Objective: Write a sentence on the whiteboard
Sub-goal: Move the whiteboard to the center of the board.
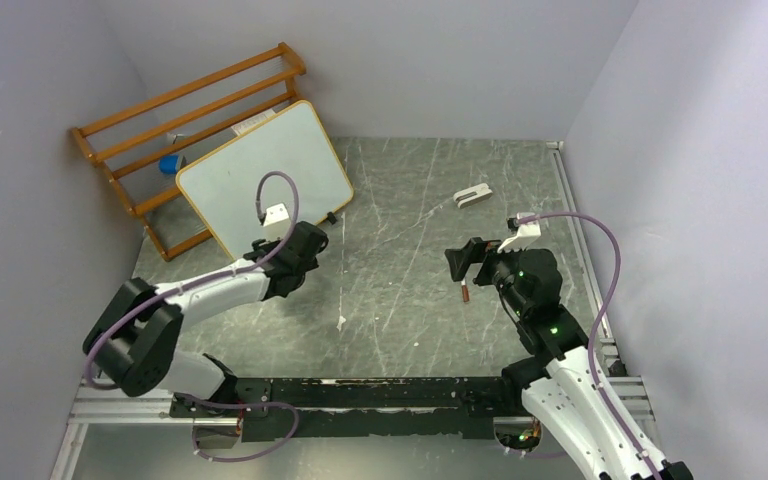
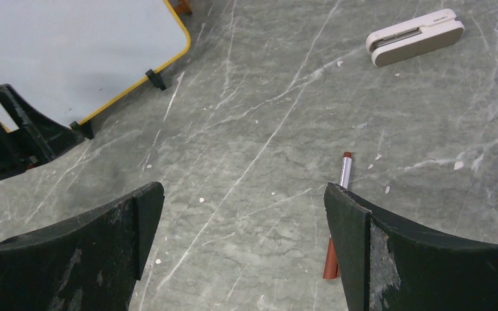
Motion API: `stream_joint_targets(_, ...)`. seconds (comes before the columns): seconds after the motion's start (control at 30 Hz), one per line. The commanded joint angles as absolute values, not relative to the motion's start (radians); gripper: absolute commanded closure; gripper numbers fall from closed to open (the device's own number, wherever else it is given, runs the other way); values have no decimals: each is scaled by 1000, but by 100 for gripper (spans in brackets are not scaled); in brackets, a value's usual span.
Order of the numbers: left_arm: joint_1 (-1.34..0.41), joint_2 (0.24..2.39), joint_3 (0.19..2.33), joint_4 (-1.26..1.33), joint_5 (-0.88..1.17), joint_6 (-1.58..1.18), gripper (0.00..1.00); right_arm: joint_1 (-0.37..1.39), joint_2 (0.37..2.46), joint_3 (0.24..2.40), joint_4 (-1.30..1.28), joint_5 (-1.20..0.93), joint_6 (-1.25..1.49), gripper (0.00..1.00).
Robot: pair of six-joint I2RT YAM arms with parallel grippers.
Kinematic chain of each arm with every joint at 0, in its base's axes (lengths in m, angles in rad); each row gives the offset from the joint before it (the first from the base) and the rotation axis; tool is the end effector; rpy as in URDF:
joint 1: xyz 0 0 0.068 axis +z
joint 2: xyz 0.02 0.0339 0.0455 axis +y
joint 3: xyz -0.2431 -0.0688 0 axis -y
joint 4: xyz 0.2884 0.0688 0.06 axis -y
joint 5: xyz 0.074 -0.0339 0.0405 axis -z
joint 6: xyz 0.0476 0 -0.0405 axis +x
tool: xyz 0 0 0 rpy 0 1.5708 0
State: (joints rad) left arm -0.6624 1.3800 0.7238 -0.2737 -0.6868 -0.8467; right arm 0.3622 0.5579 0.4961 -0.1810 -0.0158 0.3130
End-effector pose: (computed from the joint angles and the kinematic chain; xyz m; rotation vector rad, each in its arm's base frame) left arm 0.2593 -0.1639 0.1350 -0.4676 2.1910 0.0738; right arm 0.2086 0.0798 0.2550 -0.0567 1.8404 0.4910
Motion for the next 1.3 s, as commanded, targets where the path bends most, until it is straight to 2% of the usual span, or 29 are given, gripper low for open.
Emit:
stream_joint_targets(0.0,-649,1465,767,-208,-769,-902,31,370,552,486,-165,-29,322,0)
stream_joint_targets(0.3,-556,1569,785,-112,-717,-851,47,370,552,483,-163,-28,325,0)
stream_joint_targets(0.57,-525,1613,790,-73,-692,-839,52,370,552,483,-164,-26,327,0)
stream_joint_targets(0.77,-505,1635,780,-57,-671,-828,60,370,552,478,-157,-42,323,0)
stream_joint_targets(0.87,-505,1641,775,-53,-663,-818,71,370,552,475,-152,-47,325,0)
stream_joint_targets(1.0,-505,1650,768,-49,-643,-802,78,370,551,474,-149,-54,323,0)
stream_joint_targets(1.1,-506,1653,759,-46,-617,-791,92,370,549,474,-150,-57,323,0)
stream_joint_targets(1.27,-533,1637,731,-46,-562,-787,95,370,548,471,-137,-63,319,0)
